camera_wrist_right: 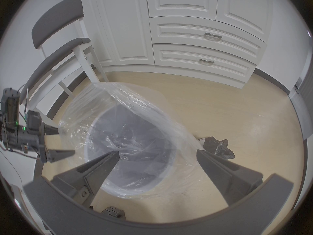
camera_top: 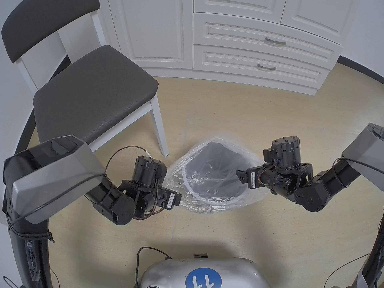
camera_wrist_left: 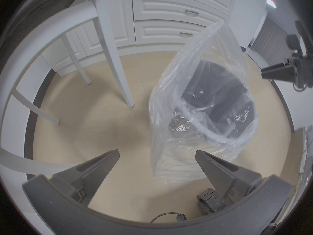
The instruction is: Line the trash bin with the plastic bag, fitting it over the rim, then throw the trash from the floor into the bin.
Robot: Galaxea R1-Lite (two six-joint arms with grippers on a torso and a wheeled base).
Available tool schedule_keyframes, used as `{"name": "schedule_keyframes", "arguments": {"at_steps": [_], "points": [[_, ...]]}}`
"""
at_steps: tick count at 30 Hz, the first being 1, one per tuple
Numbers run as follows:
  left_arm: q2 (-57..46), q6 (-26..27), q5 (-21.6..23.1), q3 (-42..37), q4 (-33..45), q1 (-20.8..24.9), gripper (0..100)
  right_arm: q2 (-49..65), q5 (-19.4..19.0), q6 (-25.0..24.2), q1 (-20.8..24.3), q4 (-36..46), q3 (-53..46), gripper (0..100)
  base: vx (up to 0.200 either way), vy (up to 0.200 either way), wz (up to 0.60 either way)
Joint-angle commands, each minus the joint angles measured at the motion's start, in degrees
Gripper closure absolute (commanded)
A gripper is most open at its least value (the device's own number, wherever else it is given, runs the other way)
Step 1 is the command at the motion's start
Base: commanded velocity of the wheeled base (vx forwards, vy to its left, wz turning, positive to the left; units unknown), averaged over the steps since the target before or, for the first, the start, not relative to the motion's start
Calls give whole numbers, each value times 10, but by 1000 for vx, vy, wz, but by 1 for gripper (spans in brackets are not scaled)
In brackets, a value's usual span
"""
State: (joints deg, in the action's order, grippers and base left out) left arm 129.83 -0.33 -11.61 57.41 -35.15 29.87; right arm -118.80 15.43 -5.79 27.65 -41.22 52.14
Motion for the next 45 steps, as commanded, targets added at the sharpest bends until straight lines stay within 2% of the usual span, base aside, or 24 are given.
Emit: {"name": "schedule_keyframes", "arguments": {"at_steps": [1,4,8,13,19,23,32,45], "points": [[24,0,0,2,-1,3,0,-18,7,-4,-2,-2,16,0,0,0,0],[-4,0,2,-3,-3,-2,0,-27,21,-5,-2,-18,26,0,0,0,0],[-56,-2,4,-15,4,-9,0,-38,21,-5,-2,-66,26,0,0,0,0],[-97,-8,18,-22,1,-12,0,-56,21,-5,-2,-80,32,0,0,0,0],[-55,-41,17,20,-8,-17,0,-86,21,-11,-4,-81,57,0,0,0,0],[-12,-78,-2,67,-34,-22,0,-112,24,-41,-4,-98,83,0,0,0,0],[16,-93,-3,101,-45,-30,0,-128,28,-53,-15,-141,115,0,0,0,0],[64,-93,-54,149,-122,-33,0,-160,29,-63,-33,-144,157,0,0,0,0]]}}
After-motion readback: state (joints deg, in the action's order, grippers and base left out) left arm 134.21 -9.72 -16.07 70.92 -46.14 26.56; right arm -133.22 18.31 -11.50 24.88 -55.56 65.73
